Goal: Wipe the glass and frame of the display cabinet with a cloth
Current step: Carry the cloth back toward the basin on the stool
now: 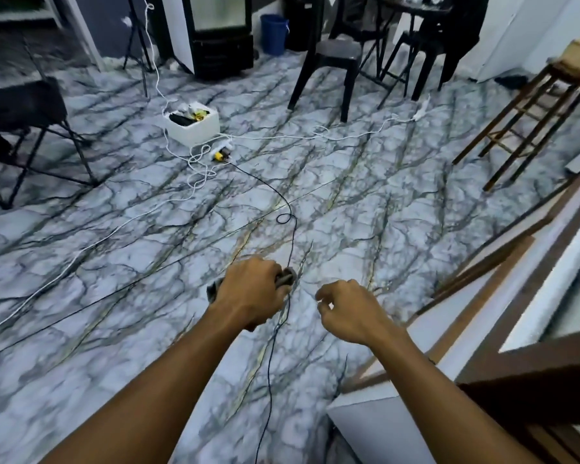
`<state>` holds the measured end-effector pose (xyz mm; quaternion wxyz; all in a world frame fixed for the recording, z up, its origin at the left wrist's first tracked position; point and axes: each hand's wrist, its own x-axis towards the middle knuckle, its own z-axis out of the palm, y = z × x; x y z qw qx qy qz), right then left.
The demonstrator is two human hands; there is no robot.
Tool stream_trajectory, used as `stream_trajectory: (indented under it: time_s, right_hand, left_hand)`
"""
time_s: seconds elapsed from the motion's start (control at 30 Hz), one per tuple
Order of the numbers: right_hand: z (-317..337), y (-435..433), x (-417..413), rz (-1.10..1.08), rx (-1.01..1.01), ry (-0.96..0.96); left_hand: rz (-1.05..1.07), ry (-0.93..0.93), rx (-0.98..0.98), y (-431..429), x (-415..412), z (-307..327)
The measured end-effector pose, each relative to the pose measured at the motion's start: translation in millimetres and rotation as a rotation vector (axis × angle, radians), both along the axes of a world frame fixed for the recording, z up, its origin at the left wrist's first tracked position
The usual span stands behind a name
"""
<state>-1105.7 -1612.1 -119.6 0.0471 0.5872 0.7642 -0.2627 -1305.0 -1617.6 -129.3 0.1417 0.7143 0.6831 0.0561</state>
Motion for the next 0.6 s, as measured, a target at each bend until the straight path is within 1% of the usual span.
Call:
stream_trajectory:
  time_s: [0.07, 0.13, 0.3, 0.43, 0.53, 0.6]
  right_hand:
    - [19, -4, 1, 0.003, -0.06, -0.016]
    - [40, -5, 0, 0.025, -0.092, -0.032]
    - [90, 5, -4, 0.008, -0.071, -0.057]
    - [115, 8, -3, -0.021, -0.124, -0.021]
    - [129, 18, 0, -0.104, -0.126, 0.063]
    - [134, 30, 2, -0.128, -0.148, 0.072]
  left_hand:
    - [-0.002, -0.008, -0.06, -3, 3, 19]
    - [-0.008, -0.003, -0.079, -3, 8, 39]
    - [-0.034, -0.001, -0.113, 4, 17, 87]
    - [-0.045, 0.011, -0.145, 13, 16, 118]
    - [-0.061, 0.028, -0.188, 31, 8, 134]
    - [-0.074, 0.044, -0.233, 48, 2, 140]
